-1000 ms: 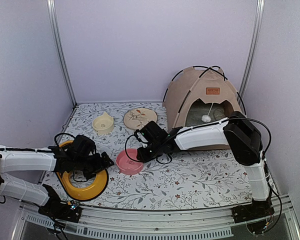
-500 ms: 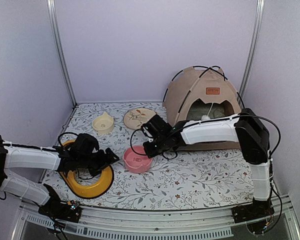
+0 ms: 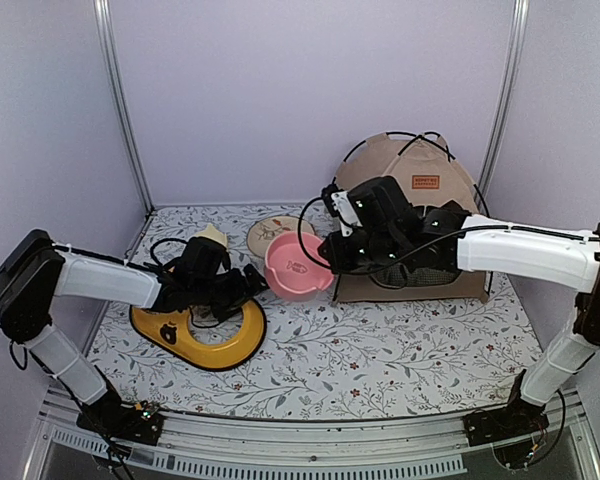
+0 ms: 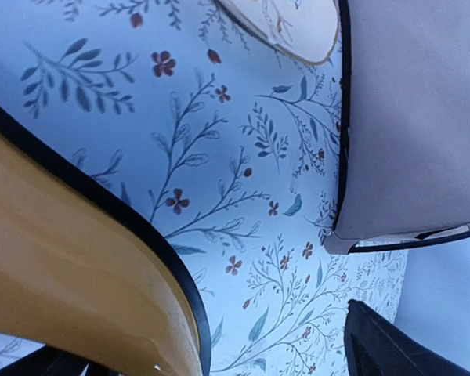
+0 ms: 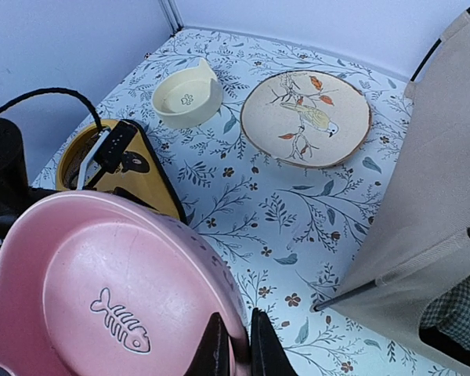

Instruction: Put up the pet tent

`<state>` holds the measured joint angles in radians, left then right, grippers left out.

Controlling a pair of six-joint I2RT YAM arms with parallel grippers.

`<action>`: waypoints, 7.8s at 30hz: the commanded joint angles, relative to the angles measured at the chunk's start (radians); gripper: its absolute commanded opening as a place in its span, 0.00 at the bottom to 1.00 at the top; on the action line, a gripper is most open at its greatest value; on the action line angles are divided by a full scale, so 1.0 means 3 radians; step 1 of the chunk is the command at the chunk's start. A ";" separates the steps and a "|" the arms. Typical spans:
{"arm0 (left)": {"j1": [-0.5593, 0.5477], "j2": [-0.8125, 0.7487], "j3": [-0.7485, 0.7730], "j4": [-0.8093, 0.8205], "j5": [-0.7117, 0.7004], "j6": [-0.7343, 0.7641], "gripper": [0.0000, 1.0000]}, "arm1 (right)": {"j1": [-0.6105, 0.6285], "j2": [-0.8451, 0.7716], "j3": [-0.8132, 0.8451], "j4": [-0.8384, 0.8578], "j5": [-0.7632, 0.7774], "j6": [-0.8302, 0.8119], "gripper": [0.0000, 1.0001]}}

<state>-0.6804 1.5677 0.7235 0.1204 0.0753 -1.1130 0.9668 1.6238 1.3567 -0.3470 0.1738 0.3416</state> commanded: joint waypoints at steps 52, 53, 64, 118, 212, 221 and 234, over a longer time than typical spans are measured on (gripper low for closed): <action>0.1395 -0.0309 0.0233 -0.1356 0.0450 0.2024 0.99 | -0.0339 -0.1068 -0.0672 0.0635 0.0088 -0.0027 0.00; 0.1398 -0.0267 0.0226 -0.1358 0.0513 0.2009 0.99 | -0.0338 -0.1083 -0.0687 0.0635 0.0099 -0.0025 0.00; 0.1240 -0.0321 -0.0017 -0.1296 0.0733 0.1806 0.99 | -0.0344 -0.1167 -0.0784 0.0658 0.0119 0.0020 0.00; 0.0290 0.0023 0.0356 -0.1011 0.0381 0.1371 0.62 | -0.0396 -0.0606 -0.0527 0.0503 -0.0403 -0.0021 0.00; 0.0857 -0.0681 0.0541 -0.1336 -0.0577 0.1446 0.93 | 0.0141 0.0775 0.0311 -0.0043 -0.0038 -0.0139 0.68; 0.1357 -0.0194 0.0918 -0.1356 -0.0688 0.1413 0.91 | 0.0141 0.0051 -0.0202 0.0387 0.0017 -0.0196 0.95; 0.1599 0.1092 0.1880 -0.1516 -0.1007 0.1502 0.85 | 0.0096 -0.1156 -0.0773 0.0767 0.0430 -0.0272 0.99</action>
<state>-0.2226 1.8198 1.2194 -0.3058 -0.1856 -0.6868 1.0016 1.3808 1.1477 -0.1722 0.2325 0.2871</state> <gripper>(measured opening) 0.873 0.989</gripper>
